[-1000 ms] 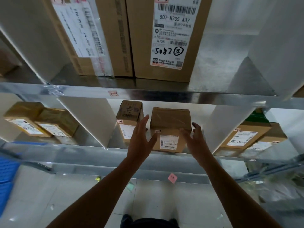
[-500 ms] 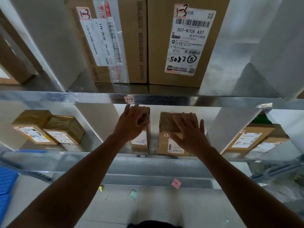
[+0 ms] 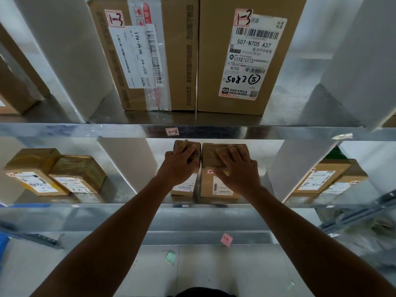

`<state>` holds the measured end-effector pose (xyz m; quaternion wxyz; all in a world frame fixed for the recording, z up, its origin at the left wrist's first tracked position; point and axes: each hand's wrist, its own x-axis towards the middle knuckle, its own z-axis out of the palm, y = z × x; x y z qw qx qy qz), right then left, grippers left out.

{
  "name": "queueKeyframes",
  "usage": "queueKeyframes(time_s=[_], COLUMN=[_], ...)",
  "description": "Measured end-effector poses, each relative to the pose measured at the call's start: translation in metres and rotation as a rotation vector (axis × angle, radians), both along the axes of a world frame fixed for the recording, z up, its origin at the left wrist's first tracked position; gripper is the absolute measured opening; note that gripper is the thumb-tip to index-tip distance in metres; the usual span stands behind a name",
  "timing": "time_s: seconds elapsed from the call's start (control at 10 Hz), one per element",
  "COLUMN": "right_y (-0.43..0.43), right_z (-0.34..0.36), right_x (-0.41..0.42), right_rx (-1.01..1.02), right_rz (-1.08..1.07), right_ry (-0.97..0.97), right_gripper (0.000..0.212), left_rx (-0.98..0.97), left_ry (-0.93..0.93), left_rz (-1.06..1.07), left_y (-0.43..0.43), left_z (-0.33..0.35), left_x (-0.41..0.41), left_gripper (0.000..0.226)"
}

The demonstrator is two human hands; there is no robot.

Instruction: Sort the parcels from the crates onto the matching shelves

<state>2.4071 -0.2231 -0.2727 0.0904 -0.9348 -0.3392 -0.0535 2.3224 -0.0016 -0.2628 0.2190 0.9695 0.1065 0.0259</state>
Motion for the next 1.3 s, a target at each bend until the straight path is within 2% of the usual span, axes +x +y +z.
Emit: queueKeyframes(time_s=[0.1, 0.2, 0.3, 0.4, 0.5, 0.6, 0.7, 0.8, 0.9, 1.0, 1.1, 1.2, 1.3], right_y=[0.006, 0.005, -0.002, -0.016, -0.027, -0.027, -0.022, -0.020, -0.020, -0.021, -0.028, -0.028, -0.024], right_z=[0.001, 0.005, 0.011, 0.015, 0.013, 0.003, -0.005, -0.006, -0.004, 0.001, 0.000, 0.009, 0.012], right_x=[0.001, 0.005, 0.007, 0.009, 0.006, -0.007, -0.013, -0.012, -0.011, -0.014, -0.019, -0.034, -0.057], right_rx=[0.012, 0.067, 0.268, 0.327, 0.507, 0.684, 0.710, 0.718, 0.723, 0.690, 0.527, 0.405, 0.286], right_rz=[-0.009, 0.047, 0.003, -0.071, -0.165, -0.133, -0.143, -0.161, -0.163, -0.169, -0.218, -0.170, -0.128], right_ry=[0.025, 0.088, 0.174, 0.199, 0.391, 0.597, 0.580, 0.571, 0.572, 0.500, 0.279, 0.141, 0.054], right_gripper=[0.071, 0.065, 0.058, 0.069, 0.061, 0.036, 0.038, 0.052, 0.054, 0.058, 0.068, 0.071, 0.067], left_rx=[-0.070, -0.124, -0.236, -0.357, -0.600, -0.911, -1.045, -1.074, -1.097, -0.911, -0.444, -0.194, -0.036], left_ry=[0.009, -0.042, -0.140, -0.290, -0.254, -0.198, -0.189, -0.201, -0.235, -0.274, -0.409, -0.494, -0.404], left_rz=[0.048, 0.081, 0.093, 0.169, 0.323, 0.292, 0.221, 0.210, 0.220, 0.249, 0.228, 0.111, 0.024], left_y=[0.001, 0.009, 0.018, 0.025, 0.028, 0.021, 0.016, 0.011, 0.012, 0.013, 0.015, 0.011, -0.004], left_z=[0.002, -0.004, -0.009, -0.014, -0.022, -0.030, -0.037, -0.040, -0.040, -0.038, -0.034, -0.015, -0.007], left_x=[0.002, 0.001, -0.010, -0.027, -0.041, -0.048, -0.049, -0.048, -0.046, -0.051, -0.053, -0.054, -0.064], left_gripper=[0.069, 0.065, 0.064, 0.061, 0.087, 0.081, 0.061, 0.046, 0.053, 0.071, 0.078, 0.074, 0.073])
